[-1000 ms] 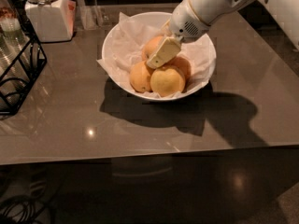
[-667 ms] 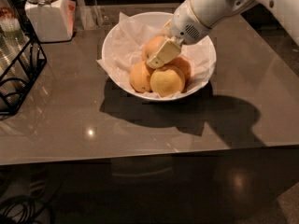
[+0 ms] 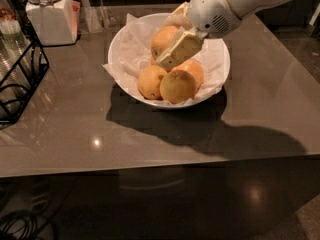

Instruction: Pick orange from white bowl

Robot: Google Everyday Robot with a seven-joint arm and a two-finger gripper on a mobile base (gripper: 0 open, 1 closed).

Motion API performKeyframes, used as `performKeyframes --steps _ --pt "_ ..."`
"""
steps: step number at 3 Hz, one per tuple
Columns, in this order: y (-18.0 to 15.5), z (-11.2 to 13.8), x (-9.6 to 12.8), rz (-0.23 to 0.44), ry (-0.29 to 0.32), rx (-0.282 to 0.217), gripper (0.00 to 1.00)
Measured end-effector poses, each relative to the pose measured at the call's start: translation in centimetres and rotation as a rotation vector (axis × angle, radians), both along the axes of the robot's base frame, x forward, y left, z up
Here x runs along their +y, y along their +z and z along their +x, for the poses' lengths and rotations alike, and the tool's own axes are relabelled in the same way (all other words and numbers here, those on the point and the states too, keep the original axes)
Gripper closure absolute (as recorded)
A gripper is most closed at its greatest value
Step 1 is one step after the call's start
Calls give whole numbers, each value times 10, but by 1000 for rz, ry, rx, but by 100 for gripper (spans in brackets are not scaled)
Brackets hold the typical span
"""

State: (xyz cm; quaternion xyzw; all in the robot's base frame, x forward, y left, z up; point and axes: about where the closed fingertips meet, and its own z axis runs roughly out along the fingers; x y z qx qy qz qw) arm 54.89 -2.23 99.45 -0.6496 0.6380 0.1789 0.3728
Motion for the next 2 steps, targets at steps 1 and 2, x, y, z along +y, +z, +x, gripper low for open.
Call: performKeyframes --steps 1,2 --pt "31 -47 -3 64 52 -73 100" --pt "41 -96 -31 157 47 -124 100"
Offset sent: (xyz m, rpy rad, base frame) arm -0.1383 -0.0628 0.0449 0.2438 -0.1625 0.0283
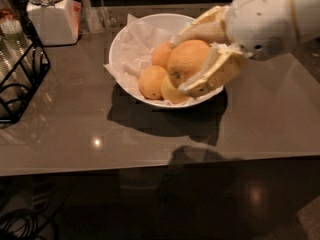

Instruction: Pick orange from white bowl

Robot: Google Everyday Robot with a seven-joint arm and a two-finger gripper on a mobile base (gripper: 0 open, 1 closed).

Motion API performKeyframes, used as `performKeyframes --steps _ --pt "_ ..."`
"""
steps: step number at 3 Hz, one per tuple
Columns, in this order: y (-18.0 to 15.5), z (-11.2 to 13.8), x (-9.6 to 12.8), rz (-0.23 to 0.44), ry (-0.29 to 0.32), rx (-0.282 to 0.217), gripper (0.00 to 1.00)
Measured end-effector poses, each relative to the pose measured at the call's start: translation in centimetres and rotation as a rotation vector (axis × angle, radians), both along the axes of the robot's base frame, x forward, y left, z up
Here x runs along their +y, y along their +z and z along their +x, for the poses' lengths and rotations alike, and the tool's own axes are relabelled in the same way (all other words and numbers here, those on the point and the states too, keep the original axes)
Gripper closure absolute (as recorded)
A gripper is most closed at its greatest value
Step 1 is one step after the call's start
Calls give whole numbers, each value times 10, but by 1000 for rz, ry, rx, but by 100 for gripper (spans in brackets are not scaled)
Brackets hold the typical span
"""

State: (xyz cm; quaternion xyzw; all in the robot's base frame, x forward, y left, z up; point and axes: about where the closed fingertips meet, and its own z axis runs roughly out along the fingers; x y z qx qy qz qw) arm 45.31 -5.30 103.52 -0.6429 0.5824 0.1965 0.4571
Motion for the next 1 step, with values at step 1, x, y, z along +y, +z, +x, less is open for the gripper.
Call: performKeyframes --steps 1 --pt "3 0 -3 -4 -12 -4 100"
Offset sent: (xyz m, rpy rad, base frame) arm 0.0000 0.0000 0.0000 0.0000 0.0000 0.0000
